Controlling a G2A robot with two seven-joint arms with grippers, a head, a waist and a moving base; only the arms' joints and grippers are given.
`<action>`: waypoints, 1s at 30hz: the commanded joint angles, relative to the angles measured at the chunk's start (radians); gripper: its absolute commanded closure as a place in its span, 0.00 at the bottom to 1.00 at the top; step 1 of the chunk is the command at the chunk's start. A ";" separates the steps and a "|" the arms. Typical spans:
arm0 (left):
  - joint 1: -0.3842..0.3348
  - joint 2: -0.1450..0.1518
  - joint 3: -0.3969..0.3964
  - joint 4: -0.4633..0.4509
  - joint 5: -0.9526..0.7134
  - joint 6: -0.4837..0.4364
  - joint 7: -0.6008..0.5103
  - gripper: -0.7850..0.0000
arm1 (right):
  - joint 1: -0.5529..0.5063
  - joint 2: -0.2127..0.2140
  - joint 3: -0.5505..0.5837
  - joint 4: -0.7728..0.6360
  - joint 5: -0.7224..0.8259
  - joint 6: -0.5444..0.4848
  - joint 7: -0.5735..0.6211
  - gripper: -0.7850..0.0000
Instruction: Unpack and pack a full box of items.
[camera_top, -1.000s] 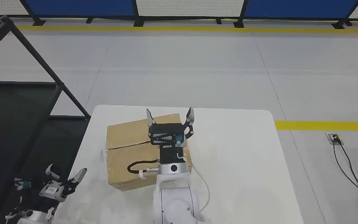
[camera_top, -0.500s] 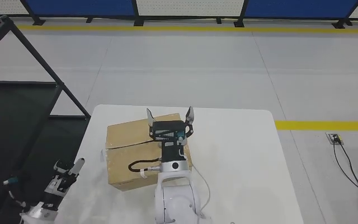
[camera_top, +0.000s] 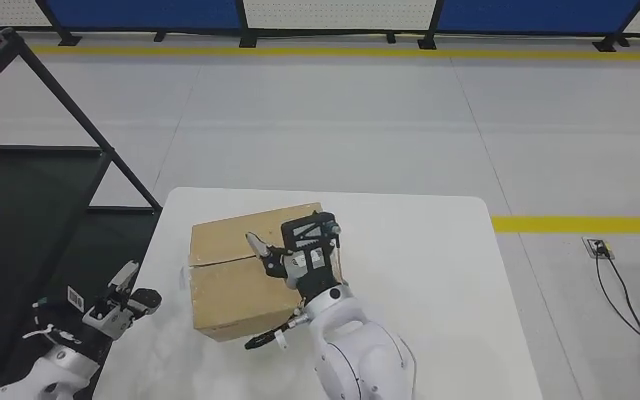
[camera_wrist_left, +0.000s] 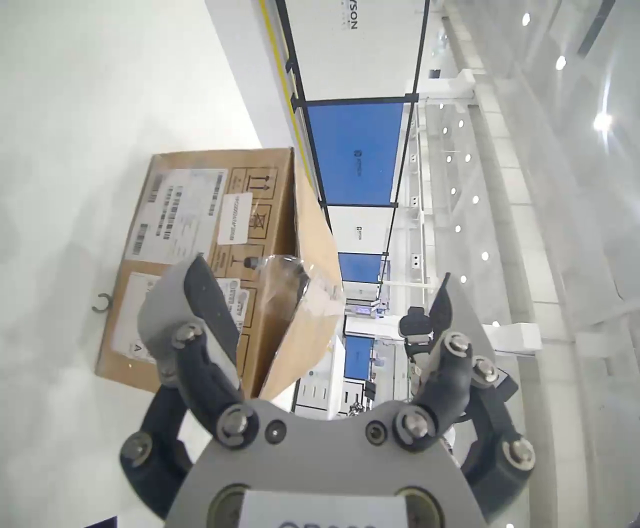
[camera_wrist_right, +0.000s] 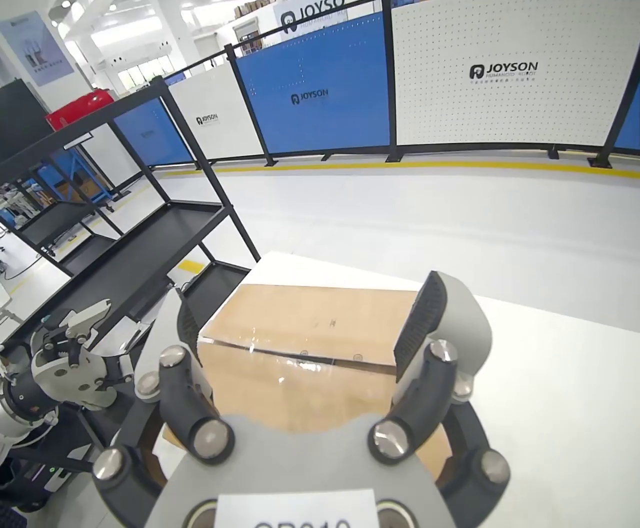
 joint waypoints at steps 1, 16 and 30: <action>0.000 0.000 0.000 0.000 0.000 0.001 0.000 0.00 | 0.000 0.000 0.000 0.000 0.000 0.000 -0.002 0.00; 0.003 -0.006 0.045 -0.046 -0.017 -0.010 0.196 0.00 | 0.109 -0.021 0.095 0.087 0.457 0.105 0.260 1.00; 0.012 0.003 0.034 -0.035 -0.043 -0.057 0.165 0.00 | 0.297 -0.046 0.138 0.285 0.462 0.578 0.390 1.00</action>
